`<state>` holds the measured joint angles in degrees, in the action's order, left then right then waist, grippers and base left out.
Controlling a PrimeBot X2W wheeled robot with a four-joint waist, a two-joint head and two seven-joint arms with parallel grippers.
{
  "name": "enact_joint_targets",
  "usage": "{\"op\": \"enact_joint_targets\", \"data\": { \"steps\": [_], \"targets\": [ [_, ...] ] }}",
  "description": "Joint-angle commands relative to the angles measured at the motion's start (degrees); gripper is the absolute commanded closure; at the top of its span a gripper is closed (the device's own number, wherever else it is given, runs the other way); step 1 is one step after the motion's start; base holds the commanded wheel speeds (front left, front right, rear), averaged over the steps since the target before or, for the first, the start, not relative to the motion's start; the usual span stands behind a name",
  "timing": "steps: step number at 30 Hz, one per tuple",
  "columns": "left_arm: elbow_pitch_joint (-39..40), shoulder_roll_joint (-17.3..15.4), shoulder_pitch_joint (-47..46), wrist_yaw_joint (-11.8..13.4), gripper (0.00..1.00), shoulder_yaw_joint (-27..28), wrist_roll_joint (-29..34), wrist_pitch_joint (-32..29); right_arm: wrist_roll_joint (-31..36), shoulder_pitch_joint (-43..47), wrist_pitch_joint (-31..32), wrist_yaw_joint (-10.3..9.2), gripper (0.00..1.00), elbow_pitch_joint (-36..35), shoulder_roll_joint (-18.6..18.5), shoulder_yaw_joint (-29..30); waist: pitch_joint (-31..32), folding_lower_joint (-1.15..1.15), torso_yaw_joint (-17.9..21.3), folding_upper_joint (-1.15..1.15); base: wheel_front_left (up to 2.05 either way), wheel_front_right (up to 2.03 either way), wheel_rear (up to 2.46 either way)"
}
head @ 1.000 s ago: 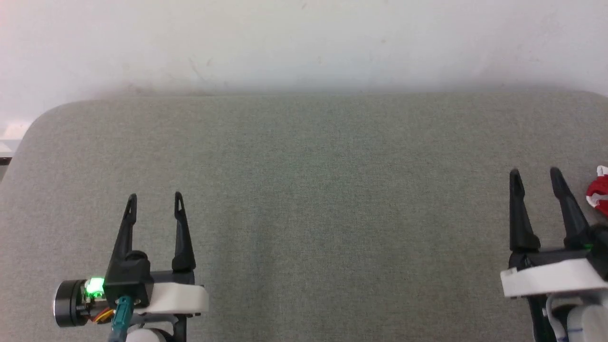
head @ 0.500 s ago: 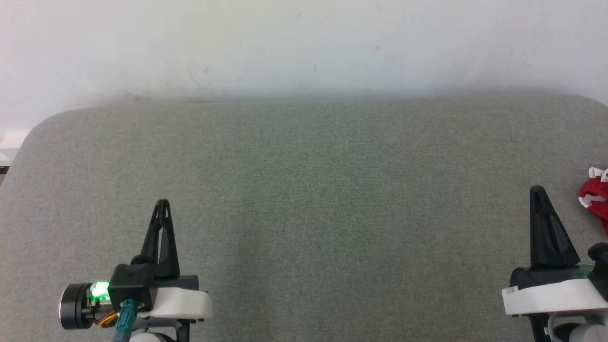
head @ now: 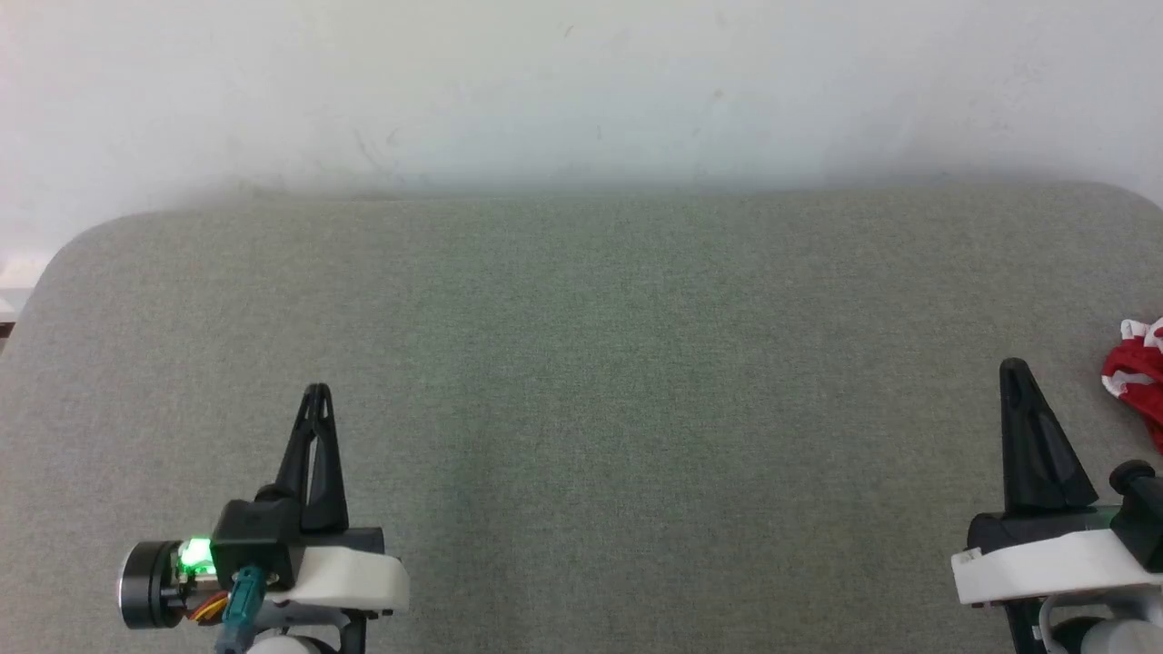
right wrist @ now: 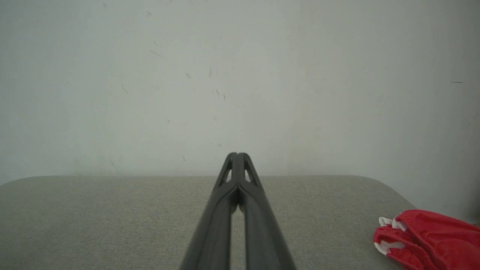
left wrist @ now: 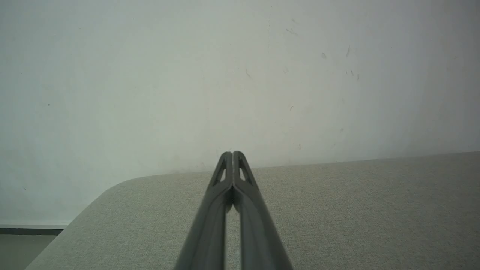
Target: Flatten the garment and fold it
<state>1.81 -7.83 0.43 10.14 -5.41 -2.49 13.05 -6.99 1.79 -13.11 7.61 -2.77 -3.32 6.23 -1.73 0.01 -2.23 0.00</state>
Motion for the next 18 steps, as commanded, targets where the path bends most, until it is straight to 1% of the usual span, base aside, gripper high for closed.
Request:
{"op": "enact_joint_targets", "data": {
  "steps": [1,18],
  "targets": [
    [-0.2,0.2,-0.1,-0.5,1.00,0.5,0.3,-0.4,0.5,-0.2,0.4,-0.02,1.00,0.2,0.1,-0.3,0.0,0.00,0.0,0.00,0.00,0.00,0.00],
    [-0.4,0.9,-0.1,-1.9,1.00,1.2,0.6,-2.2,1.4,-0.4,2.3,-0.03,1.00,0.6,0.1,-1.2,0.3,0.00,0.4,0.00,0.00,0.00,0.00]
  ]
}}
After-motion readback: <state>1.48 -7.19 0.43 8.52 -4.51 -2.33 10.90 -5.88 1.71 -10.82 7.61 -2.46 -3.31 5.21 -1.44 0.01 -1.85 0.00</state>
